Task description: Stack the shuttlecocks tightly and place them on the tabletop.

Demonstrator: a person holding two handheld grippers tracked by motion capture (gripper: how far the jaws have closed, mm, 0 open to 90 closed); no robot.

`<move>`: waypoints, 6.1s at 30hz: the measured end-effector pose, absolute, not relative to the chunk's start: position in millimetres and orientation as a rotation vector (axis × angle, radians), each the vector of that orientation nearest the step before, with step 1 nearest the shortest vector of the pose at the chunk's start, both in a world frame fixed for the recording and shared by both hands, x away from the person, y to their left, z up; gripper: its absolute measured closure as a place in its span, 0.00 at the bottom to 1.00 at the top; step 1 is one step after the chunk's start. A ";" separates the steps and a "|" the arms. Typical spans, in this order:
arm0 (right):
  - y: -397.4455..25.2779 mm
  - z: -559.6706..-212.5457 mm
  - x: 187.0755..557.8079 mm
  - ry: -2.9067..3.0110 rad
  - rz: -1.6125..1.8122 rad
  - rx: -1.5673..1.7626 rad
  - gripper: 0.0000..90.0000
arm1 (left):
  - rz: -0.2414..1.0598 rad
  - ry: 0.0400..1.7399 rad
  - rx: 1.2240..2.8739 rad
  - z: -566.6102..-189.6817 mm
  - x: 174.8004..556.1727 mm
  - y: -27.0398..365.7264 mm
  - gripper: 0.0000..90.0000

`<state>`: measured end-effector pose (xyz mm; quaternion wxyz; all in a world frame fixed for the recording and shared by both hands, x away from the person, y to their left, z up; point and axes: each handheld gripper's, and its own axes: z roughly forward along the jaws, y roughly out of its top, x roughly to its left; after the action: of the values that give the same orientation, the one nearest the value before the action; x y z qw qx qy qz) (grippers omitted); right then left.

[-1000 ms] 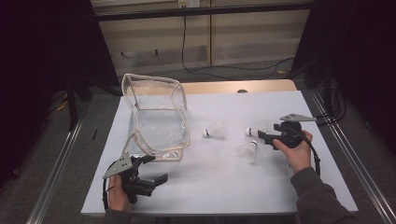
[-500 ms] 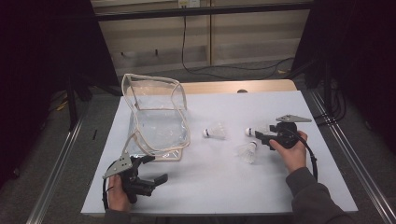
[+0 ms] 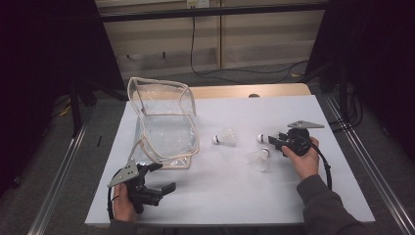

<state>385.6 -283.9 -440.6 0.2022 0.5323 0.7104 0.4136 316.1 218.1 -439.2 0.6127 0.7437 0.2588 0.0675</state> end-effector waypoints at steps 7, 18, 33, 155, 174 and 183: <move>-283.7 -442.4 387.4 1.992 1.168 1.476 0.81 | 0.158 0.598 1.715 -439.2 316.2 218.3 0.03; -283.5 -440.8 387.5 2.011 1.207 1.449 0.96 | 0.160 0.599 1.716 -439.1 316.2 218.3 0.03; -281.1 -431.5 389.2 2.017 1.293 1.415 1.00 | 0.164 0.598 1.714 -439.1 316.5 218.5 0.03; -205.4 -415.5 420.4 2.233 1.343 1.181 1.00 | 0.154 0.599 1.690 -438.8 317.3 220.0 0.03; -202.3 -421.5 424.7 2.252 1.320 1.182 1.00 | 0.156 0.598 1.678 -438.3 317.6 220.5 0.03; -200.7 -424.6 426.9 2.257 1.319 1.179 1.00 | 0.155 0.598 1.677 -438.4 317.8 220.4 0.03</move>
<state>426.9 -200.7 -424.6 0.1367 0.4072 0.7797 0.4556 317.8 220.4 -438.4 0.6267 0.7313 0.2607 0.0676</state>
